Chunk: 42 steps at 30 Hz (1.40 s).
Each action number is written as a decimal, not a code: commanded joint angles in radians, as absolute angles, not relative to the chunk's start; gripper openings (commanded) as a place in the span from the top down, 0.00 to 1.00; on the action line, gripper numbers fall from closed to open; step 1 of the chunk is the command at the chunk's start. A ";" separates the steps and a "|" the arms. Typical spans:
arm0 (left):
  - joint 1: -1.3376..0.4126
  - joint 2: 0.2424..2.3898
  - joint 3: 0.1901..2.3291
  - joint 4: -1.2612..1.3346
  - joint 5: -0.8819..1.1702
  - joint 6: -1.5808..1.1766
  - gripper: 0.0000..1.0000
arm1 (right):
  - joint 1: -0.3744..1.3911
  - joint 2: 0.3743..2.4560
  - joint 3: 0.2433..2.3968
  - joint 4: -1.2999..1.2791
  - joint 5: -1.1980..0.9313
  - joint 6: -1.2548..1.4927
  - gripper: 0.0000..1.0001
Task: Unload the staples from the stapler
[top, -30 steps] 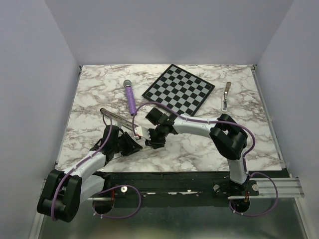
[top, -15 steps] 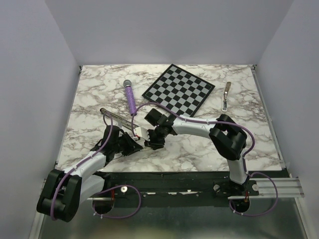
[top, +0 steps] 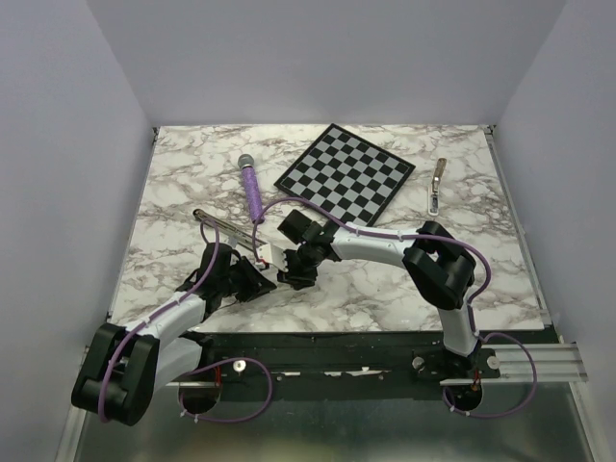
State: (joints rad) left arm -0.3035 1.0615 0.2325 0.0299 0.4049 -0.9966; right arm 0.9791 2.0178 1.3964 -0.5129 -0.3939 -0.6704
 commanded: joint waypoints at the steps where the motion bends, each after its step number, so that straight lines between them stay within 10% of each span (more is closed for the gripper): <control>1: -0.313 1.072 0.221 0.061 0.414 -1.003 0.72 | 0.992 2.060 1.414 -0.483 -0.374 -0.647 0.57; 23: -0.313 1.012 0.321 -0.158 0.308 -0.936 0.55 | 0.994 2.048 1.387 -0.483 -0.353 -0.652 0.57; 42: -0.313 1.063 0.269 -0.022 0.354 -0.957 0.62 | 0.994 2.072 1.419 -0.492 -0.364 -0.623 0.57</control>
State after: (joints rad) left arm -0.3080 1.0500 0.2966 -0.0803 0.3302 -0.9409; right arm 0.9829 2.0235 1.4010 -0.4969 -0.3790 -0.6411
